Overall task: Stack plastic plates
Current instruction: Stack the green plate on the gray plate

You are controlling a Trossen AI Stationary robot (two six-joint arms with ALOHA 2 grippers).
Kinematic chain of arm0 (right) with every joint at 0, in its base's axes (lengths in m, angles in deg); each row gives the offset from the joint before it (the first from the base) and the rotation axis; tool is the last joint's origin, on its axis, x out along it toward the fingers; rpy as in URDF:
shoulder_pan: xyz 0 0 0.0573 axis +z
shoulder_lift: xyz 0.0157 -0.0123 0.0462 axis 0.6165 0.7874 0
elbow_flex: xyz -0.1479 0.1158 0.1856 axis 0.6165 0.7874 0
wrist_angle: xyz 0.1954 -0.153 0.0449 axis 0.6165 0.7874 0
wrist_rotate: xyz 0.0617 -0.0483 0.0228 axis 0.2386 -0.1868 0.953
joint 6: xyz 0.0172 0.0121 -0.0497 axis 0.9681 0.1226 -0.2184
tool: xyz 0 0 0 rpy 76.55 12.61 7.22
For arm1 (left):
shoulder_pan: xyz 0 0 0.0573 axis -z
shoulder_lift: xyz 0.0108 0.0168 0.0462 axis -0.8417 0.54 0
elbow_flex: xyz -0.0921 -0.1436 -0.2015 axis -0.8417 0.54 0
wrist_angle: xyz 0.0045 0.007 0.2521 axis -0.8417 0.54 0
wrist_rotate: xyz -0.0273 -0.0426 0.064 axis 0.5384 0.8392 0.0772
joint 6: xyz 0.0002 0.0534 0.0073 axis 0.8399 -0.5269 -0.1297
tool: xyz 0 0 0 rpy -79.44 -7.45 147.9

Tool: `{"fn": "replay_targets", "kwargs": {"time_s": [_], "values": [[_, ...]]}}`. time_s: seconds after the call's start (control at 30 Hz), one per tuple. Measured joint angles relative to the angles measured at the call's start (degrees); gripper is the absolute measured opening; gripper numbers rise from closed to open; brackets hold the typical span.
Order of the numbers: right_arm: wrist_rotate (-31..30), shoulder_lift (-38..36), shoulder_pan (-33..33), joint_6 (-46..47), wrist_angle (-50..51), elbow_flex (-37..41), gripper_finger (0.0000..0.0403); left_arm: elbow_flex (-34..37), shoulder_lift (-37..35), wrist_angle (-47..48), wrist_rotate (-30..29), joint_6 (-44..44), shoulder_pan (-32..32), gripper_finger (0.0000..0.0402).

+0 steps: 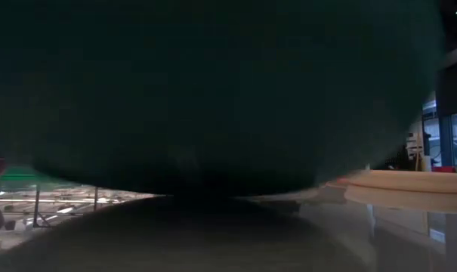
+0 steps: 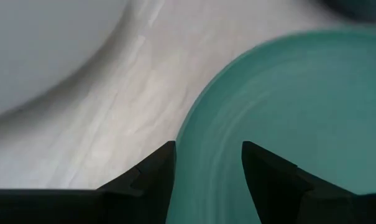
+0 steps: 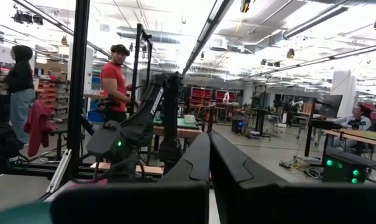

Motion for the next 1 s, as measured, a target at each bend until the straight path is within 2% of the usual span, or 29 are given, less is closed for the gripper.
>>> {"fn": "replay_targets", "kwargs": {"time_s": [0.33,0.53,0.8,1.0], "values": [[0.0,0.0,0.0,0.1,0.4,0.0,0.0003,0.0,-5.1,0.3,-1.5,-2.8,-0.1,0.0179],[0.0,0.0,0.0,0.1,0.4,0.0,0.0003,0.0,-9.0,5.3,-6.0,-2.7,-0.1,0.0179],[0.0,0.0,0.0,0.0,0.3,0.0,0.0003,0.0,-7.7,7.1,-2.4,-1.4,0.0,0.0179],[0.0,0.0,0.0,0.0,0.3,0.0,0.0003,0.0,-7.6,7.1,-2.4,-1.7,0.0,0.0176]]}}
